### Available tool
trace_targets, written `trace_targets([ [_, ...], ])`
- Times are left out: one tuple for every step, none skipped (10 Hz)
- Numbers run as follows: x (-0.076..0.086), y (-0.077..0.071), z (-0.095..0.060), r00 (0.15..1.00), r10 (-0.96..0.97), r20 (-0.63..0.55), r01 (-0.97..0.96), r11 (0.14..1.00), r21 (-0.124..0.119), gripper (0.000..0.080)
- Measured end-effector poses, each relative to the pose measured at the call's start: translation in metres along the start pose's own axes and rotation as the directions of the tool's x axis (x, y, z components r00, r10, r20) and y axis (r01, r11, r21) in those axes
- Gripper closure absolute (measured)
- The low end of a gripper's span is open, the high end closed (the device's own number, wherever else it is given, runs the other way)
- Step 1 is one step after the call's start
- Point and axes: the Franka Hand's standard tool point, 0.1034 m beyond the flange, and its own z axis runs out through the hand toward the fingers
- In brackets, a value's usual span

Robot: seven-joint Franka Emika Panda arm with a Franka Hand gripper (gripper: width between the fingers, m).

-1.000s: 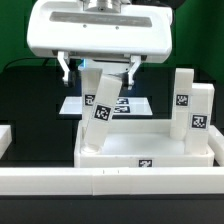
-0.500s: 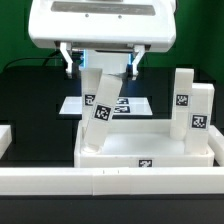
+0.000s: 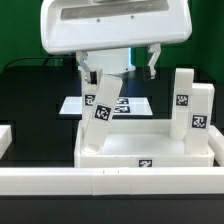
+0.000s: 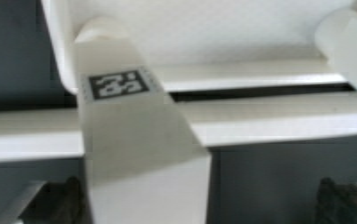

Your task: Assemble desk

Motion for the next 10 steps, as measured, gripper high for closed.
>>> trace_targets([
  [0.004, 0.007, 0.003, 1.000, -0.017, 0.016, 0.017, 1.000, -0.002, 0.0150],
  [0.004, 0.019, 0.005, 0.999, -0.035, 0.020, 0.035, 0.999, -0.011, 0.0150],
  [0.003, 0.026, 0.005, 0.999, -0.038, 0.020, 0.038, 0.999, -0.017, 0.0150],
  [0.003, 0.022, 0.005, 0.999, -0.039, 0.021, 0.040, 0.999, -0.014, 0.0150],
  [0.003, 0.021, 0.005, 0.999, -0.041, 0.021, 0.042, 0.999, -0.014, 0.0150],
  [0.003, 0.022, 0.006, 0.999, -0.041, 0.022, 0.041, 0.999, -0.014, 0.0150],
  [0.002, 0.023, 0.006, 0.998, -0.061, 0.024, 0.062, 0.998, -0.018, 0.0150],
  [0.002, 0.026, 0.006, 0.994, -0.102, 0.030, 0.103, 0.994, -0.028, 0.0150],
  [0.002, 0.031, 0.005, 0.993, -0.116, 0.030, 0.117, 0.993, -0.031, 0.0150],
  [0.002, 0.035, 0.005, 0.991, -0.127, 0.030, 0.128, 0.991, -0.034, 0.0284],
])
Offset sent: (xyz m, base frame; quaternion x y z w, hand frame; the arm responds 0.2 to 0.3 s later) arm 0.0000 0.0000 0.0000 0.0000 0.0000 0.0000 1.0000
